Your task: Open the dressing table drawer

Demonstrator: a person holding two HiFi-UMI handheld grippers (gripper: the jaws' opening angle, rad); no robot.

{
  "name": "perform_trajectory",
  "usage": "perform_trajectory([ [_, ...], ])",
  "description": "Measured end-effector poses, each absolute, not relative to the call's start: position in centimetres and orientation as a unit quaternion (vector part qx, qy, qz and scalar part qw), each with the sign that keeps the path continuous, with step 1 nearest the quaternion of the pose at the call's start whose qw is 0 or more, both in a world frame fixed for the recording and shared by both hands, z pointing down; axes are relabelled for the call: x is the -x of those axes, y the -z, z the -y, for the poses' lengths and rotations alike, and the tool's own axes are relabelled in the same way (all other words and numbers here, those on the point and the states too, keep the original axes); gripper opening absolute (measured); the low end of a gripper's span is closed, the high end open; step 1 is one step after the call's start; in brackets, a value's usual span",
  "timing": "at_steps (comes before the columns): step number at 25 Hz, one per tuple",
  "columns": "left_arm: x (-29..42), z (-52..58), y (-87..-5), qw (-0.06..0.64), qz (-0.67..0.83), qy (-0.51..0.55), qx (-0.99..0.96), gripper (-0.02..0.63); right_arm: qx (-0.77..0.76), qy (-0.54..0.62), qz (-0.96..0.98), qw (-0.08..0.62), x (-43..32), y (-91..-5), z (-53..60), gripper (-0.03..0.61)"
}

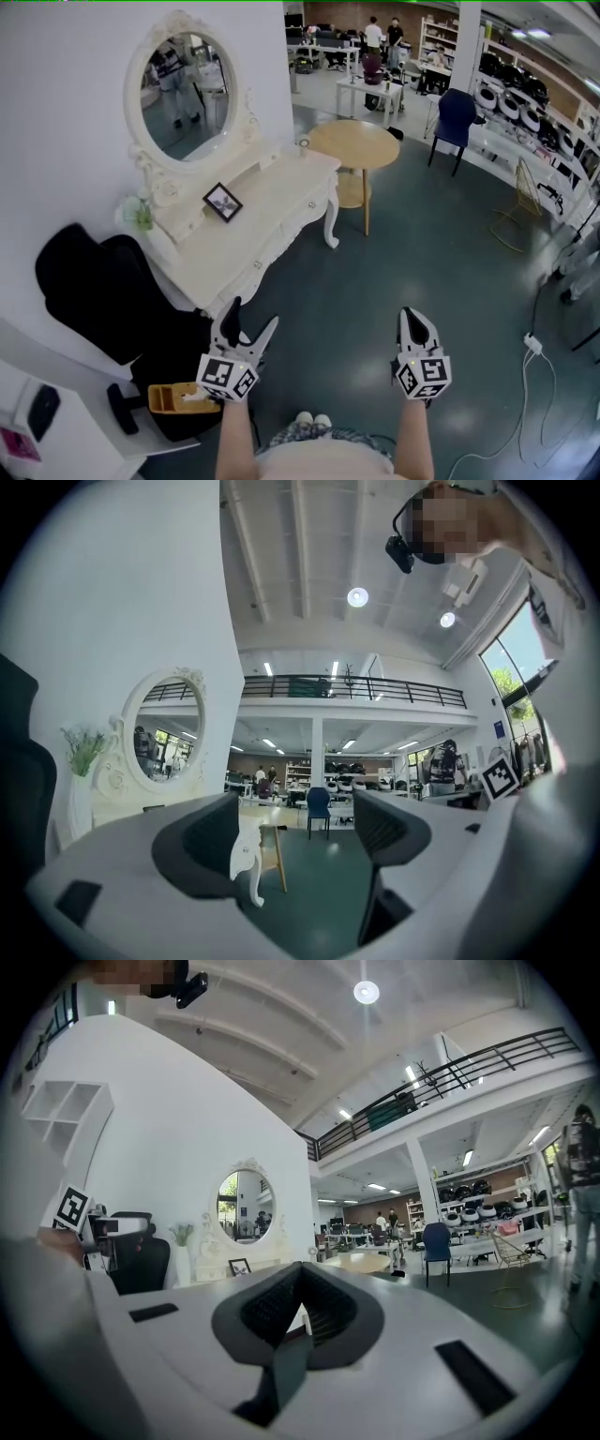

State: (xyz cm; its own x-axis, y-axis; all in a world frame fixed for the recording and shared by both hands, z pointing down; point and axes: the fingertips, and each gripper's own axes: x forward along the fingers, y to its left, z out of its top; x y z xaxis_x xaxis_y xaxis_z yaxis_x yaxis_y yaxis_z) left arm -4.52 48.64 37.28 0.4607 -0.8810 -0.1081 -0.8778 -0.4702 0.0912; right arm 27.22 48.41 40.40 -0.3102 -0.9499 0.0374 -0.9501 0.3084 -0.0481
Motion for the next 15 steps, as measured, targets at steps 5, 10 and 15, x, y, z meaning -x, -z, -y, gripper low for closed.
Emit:
perform_trajectory([
  [5,5.4,-47.8,-37.0,0.004,0.52,0.08,-0.85,0.387,-0.589,-0.031,0.808,-0.003,-26.9,-40.5,-47.7,0.015],
  [10,6.0,-46.2,-37.7,0.001,0.519,0.066,-0.852,0.39,-0.594,-0.032,0.804,0.001,-26.4,-40.7,-46.6,0.015],
  [15,7.2,-43.9,-38.3,0.005,0.517,0.069,-0.853,0.39,-0.591,-0.016,0.806,0.021,-24.6,-41.1,-45.0,0.015],
])
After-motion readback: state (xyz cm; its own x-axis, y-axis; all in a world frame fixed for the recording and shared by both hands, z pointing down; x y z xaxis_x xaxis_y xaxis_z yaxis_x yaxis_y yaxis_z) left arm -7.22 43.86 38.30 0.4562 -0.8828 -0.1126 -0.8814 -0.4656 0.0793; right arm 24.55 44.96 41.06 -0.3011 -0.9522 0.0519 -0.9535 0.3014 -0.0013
